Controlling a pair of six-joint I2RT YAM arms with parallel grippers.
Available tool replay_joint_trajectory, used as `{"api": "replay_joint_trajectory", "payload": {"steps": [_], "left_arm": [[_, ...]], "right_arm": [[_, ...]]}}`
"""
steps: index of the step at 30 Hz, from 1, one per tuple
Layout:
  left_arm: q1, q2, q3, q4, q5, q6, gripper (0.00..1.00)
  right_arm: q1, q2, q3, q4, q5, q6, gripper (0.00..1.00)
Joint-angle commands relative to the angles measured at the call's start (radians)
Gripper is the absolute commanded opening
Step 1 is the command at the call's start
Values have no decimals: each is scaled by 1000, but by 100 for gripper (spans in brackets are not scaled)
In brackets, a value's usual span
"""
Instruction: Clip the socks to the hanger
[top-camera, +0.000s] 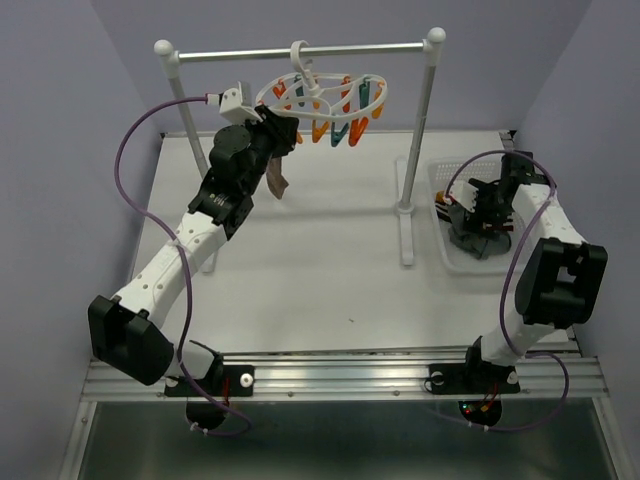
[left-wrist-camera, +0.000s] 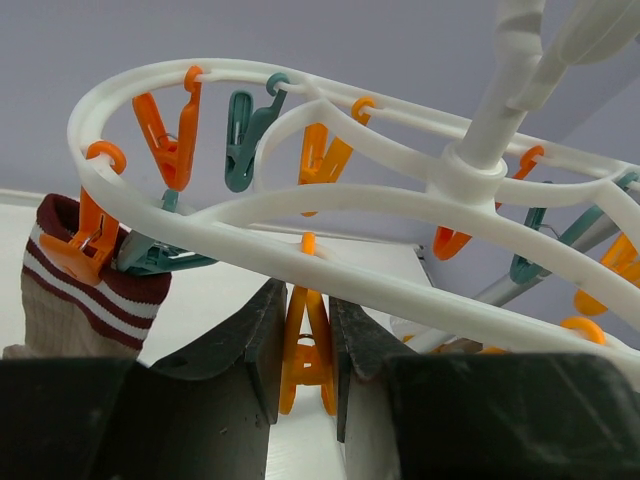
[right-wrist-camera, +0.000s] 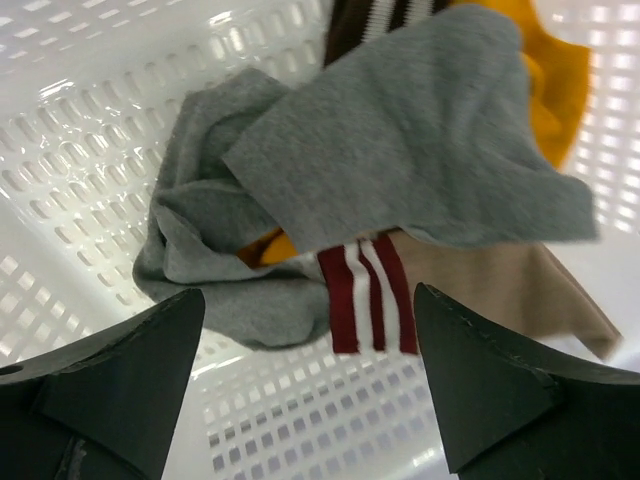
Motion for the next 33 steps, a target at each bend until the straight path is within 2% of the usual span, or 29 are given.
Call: {"api": "replay_joint_trajectory", "payload": {"steps": [1,8,11,14,18,20,22,25,29,33], "left_arm": [[-5,8,12,38,-27,14,0],[-19,30,10,53,-33,4,0],[-25,30,9,53,-42,12,0],[-27,24,-14,78,-70,18,0],[-28,27,-11,86,-75,23,0],[-30,31,-2,84,-72,27,0],[-30,37,2,84,-72,29,0],[-33,48,16,78,-61,34,0],[-36,62,24,73,-52,34,0],[-36,69,27,72,-46,32,0]], "right_arm": [[2,41,-6,-22,-19,-109,89],[2,128,42,77,-109,-112,71],[2,158,37,86,-104,-115,69],[2,167,-1,132,-93,-107,74],[2,176,-40,192,-93,-94,74],[2,185,-32,212,-107,-80,66],[2,190,-23,216,-127,-72,53],[2,188,-6,215,-125,-54,38],[2,167,9,190,-52,-25,30],[2,136,11,158,-26,-8,31]]}}
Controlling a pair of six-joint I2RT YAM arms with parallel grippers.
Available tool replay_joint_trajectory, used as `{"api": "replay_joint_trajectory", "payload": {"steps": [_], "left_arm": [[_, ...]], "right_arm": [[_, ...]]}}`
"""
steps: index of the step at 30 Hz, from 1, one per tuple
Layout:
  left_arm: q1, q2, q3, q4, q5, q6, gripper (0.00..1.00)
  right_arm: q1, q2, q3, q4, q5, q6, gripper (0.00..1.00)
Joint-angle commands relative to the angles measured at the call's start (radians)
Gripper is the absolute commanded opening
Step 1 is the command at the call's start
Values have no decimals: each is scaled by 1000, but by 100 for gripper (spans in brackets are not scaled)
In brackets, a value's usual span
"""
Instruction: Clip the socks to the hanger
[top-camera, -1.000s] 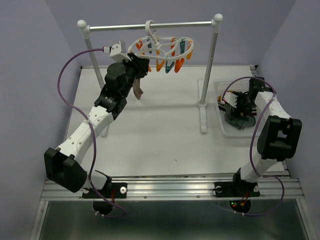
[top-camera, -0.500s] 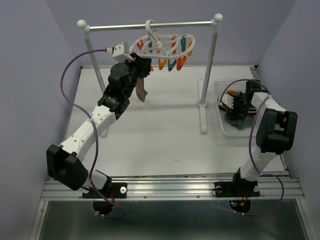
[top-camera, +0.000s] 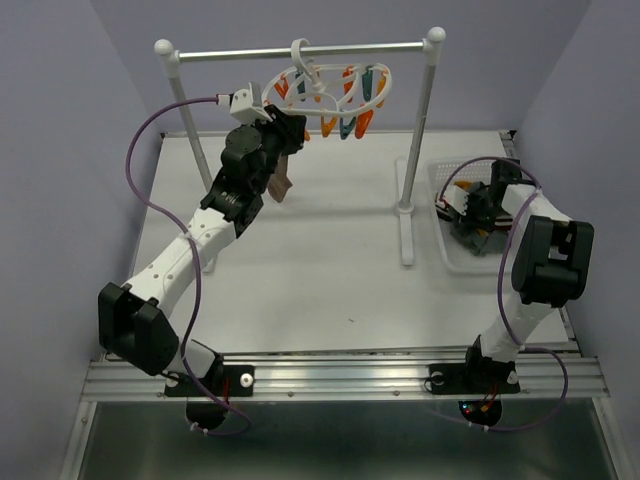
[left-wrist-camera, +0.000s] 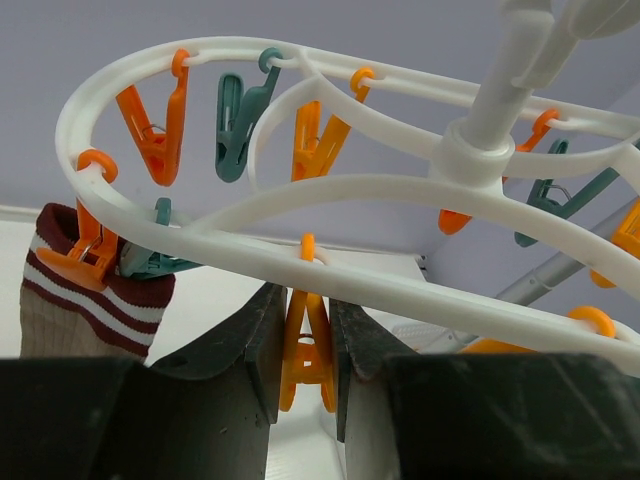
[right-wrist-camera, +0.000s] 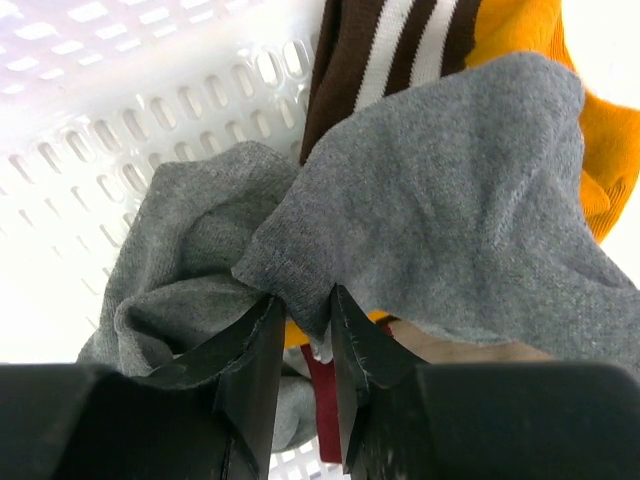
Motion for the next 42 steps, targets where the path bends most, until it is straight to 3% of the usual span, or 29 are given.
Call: {"api": "replay_joint_trajectory", "payload": {"steps": [1,5,7,12,16,20,27,31,35,42], "left_arm": [[-5,17,32,-15,-3,13,0],[-6,31,43,-18,9,8,0],[-6,44,53,-21,18,5,0],[-7,64,70,-29,35,-3,0],[-7,72,79,-35,37,-4,0],[-10,78,89,-33,49,-1,0],[-15,84,99,-52,61,-1,0],[-21,80,110,-56,70,0,0],[-22,72,141,-65,80,16,0],[-22,60,176,-84,92,29,0]], "right_arm": [[2,-58,39,-16,36,27,31],[2,-79,69,-66,23,30,30],[2,-82,83,-74,13,47,23],[2,-82,151,-88,-65,209,15],[2,-76,174,-126,-92,279,13],[2,-78,206,-226,-101,238,1],[2,-127,338,-301,-138,306,1],[2,-192,392,-285,-239,449,1],[14,-266,445,-283,-455,526,1],[83,-389,458,-113,-627,901,1]]}}
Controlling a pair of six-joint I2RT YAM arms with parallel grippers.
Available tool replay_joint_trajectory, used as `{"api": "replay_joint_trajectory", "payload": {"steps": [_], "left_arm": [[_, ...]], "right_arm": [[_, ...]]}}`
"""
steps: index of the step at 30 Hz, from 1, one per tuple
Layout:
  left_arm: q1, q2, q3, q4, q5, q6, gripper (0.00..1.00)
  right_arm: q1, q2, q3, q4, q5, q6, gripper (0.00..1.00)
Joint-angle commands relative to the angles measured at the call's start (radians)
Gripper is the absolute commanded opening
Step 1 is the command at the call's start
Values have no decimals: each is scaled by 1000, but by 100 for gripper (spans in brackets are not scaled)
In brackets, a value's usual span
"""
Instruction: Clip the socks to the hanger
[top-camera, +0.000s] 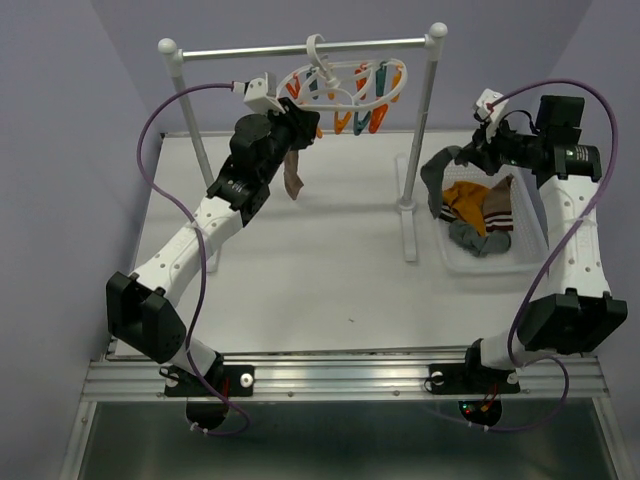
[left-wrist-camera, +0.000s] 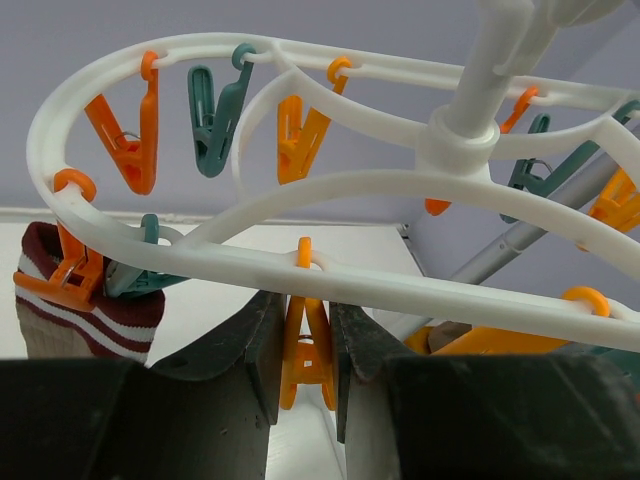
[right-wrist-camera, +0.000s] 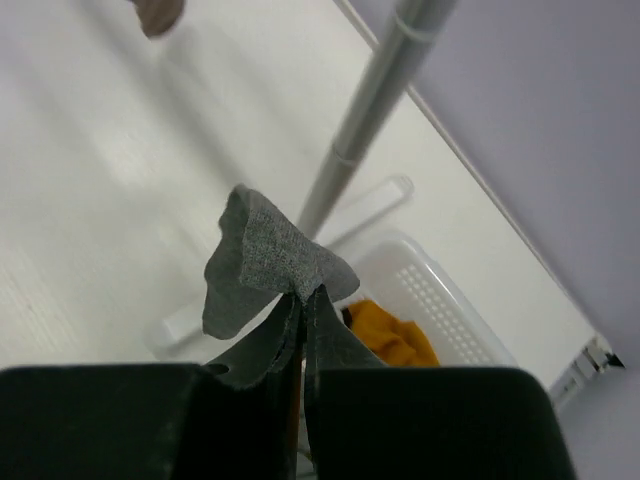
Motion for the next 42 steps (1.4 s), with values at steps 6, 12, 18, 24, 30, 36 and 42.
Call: {"api": "replay_joint_trajectory", "payload": {"steps": [6,12,18,24,30,36,42], "left_arm": [[-4,-38,64,-6,19,49,0],[-3,-60,47,-14,17,46,0],[-4,-86,12,6,60,34,0],[-4,-106,-14,29,151,46,0],[-4,-133,-53,72,212,63,0],[-3,-135,-46,49,166,46,0],[-3,-112,-19,-6,110,22,0]], "right_arm": [[128,-142,-64,276,-337,491,1],[299,-37,-78,401,-355,781,1],[399,79,-99,597,-412,1000,1],[425,135,-227,1115,-424,1464,1],[434,244,-285,1739,-482,1883,1],[469,468,-175,2572,-524,2613,1],[518,605,-11,2671,-544,2748,1]]}}
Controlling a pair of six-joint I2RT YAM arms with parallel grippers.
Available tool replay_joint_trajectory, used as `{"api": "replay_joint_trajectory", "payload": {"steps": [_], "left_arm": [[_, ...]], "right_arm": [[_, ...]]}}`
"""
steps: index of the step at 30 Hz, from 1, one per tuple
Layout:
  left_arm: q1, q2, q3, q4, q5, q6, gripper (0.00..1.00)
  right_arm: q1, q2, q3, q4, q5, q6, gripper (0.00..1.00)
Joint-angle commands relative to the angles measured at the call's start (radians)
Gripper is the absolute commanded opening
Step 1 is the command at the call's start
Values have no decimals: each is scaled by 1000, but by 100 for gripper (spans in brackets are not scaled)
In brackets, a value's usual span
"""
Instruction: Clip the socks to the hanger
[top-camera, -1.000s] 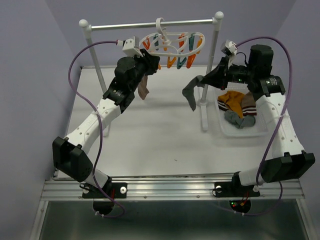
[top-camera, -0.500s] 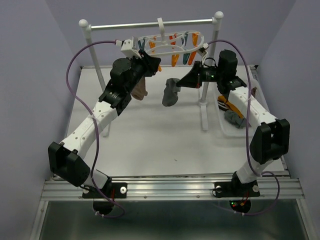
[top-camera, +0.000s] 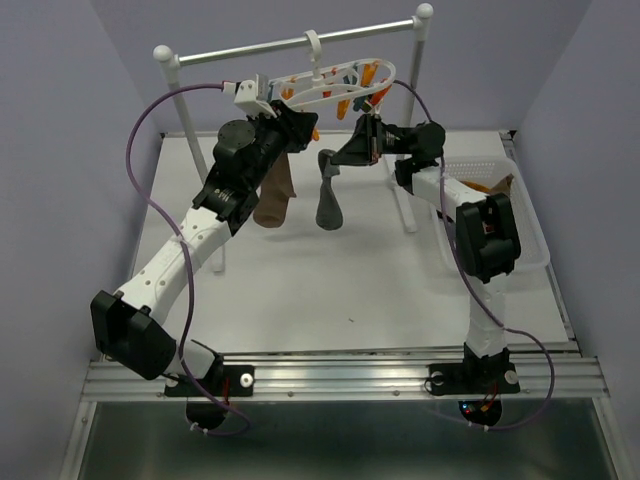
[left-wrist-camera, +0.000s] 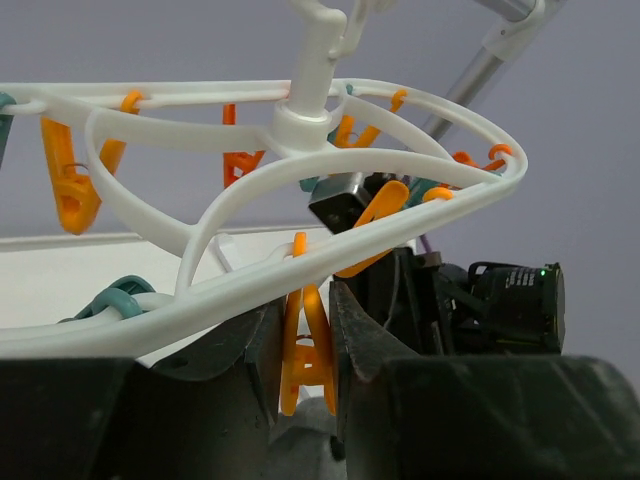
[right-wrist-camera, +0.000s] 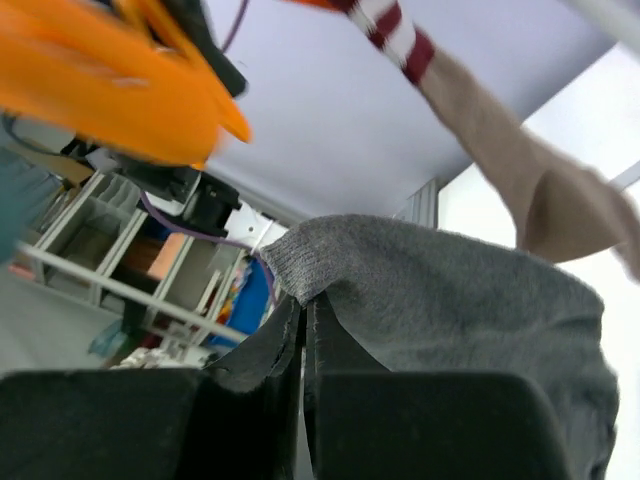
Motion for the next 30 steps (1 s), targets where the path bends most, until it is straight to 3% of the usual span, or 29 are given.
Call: {"api": "replay_joint_trajectory", "payload": {"steps": [1,3,5,6,7,8,9,11,14,15,18,23,30], "left_arm": [[-9,-11,33,-31,-12,-14,0],[-9,-11,32,-32,-10,-20,0],[-9,-13,29,-31,-13,-20,0],[-9,-13,29,-31,-13,-22,0],[-9,-13,29,-32,-15,-20,0],[-9,-14,27,-34,-15,-20,0],[-8,-16,26,-35,-19,-22,0],[-9,-20,23,-35,-32,-25,0],[-9,-28,20,-37,-35,-29,0],[-9,-30,20,-35,-30,-31,0],[-9,-30,17,-37,-26,-37,0],[-9,-28,18,-45,-35,-43,0],[-9,-28,21,-54,-36,-48,0]], "right_arm": [[41,-8,60,521,-38,132,1],[41,-40,8,373,-27,22,1],[41,-104,-32,247,-18,-190,1],[41,-129,-70,90,-3,-262,1],[41,-154,-84,0,4,-442,1],[41,-209,-102,-199,23,-541,1],[41,-237,-124,-312,74,-730,1],[41,-311,-139,-592,141,-896,1],[50,-376,-159,-860,354,-1140,1],[50,-408,-185,-878,443,-1183,1],[59,-441,-218,-892,519,-1194,1],[59,-447,-241,-938,551,-1220,1],[59,-493,-331,-1039,746,-1309,1]]}}
